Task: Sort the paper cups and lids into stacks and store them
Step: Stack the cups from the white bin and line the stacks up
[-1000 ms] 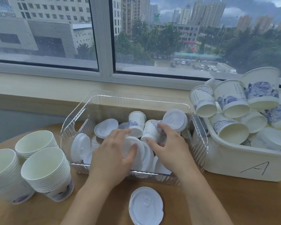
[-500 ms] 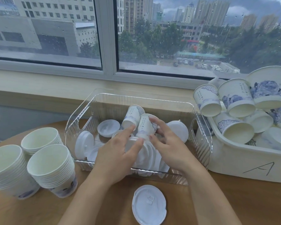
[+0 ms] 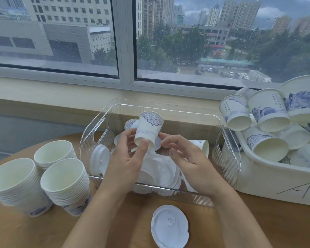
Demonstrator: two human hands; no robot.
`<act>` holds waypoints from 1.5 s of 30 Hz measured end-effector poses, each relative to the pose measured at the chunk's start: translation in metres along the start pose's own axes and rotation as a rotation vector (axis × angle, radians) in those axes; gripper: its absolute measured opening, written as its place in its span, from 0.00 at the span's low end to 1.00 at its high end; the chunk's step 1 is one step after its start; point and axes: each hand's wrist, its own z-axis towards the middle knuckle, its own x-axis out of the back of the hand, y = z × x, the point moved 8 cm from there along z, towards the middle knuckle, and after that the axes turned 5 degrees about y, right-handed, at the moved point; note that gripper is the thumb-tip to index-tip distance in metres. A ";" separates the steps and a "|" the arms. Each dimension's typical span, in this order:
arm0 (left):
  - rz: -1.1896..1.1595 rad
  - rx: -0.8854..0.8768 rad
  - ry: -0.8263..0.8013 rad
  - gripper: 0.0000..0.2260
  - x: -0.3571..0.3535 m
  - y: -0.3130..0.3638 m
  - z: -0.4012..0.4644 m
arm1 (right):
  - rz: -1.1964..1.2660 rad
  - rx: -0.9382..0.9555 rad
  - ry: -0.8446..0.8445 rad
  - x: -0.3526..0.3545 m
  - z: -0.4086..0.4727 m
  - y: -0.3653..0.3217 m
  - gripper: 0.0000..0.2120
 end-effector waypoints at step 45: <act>0.331 -0.220 0.000 0.28 0.002 -0.002 -0.001 | -0.244 -0.155 0.366 0.033 0.001 0.024 0.19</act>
